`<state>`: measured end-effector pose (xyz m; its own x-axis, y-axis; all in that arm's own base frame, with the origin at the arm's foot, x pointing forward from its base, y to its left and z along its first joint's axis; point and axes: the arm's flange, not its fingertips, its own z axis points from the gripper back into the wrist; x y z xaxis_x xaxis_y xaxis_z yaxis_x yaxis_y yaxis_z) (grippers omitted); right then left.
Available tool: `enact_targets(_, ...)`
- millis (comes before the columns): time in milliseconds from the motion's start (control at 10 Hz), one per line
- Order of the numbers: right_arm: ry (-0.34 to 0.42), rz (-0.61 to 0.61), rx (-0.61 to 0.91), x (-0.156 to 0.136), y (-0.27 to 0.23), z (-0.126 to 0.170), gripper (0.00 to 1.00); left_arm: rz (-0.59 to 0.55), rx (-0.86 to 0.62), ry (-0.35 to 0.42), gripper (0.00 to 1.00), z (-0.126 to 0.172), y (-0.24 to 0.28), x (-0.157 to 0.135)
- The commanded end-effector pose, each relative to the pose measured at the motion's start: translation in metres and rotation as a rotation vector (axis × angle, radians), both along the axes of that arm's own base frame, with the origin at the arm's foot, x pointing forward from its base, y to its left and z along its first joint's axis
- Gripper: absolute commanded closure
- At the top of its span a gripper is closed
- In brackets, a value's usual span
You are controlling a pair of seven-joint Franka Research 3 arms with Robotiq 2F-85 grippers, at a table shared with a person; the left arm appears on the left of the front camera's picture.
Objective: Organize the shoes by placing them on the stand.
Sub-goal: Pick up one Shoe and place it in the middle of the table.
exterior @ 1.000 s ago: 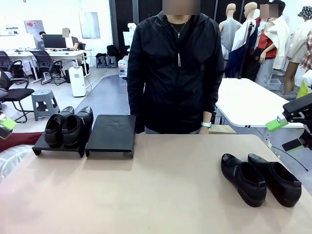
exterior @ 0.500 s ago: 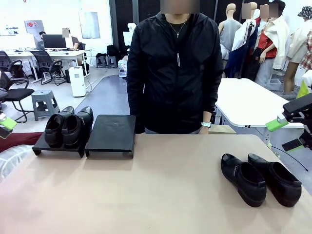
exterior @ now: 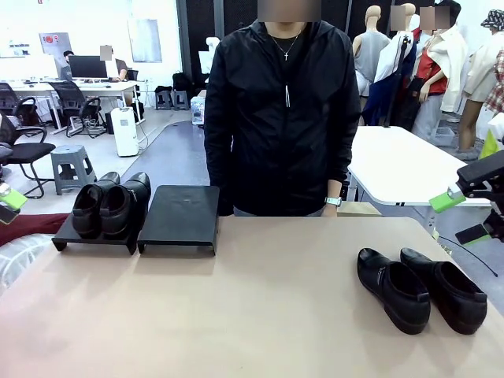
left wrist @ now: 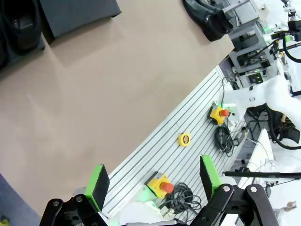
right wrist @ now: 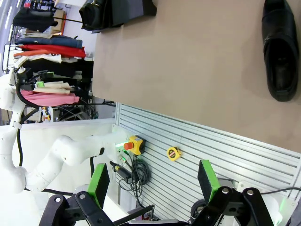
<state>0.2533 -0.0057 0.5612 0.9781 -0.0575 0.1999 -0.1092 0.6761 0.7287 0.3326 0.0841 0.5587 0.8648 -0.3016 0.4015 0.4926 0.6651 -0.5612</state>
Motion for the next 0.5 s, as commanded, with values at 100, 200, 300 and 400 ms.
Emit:
enact_targets(100,-0.017,0.021,-0.179,0.023,0.038,-0.008,0.0,0.001,-0.003,0.015,0.0,0.003,0.0,0.0)
enact_targets(200,-0.028,0.027,-0.339,0.05,0.069,-0.024,0.0,0.001,-0.003,0.015,0.0,0.003,0.0,0.0)
enact_targets(300,-0.042,-0.063,-0.545,0.078,0.075,-0.046,0.0,0.001,-0.003,0.015,0.0,0.003,0.0,0.0)
enact_targets(400,-0.068,-0.107,-0.625,0.096,0.071,-0.065,0.0,0.001,-0.003,0.015,0.0,0.003,0.0,0.0)
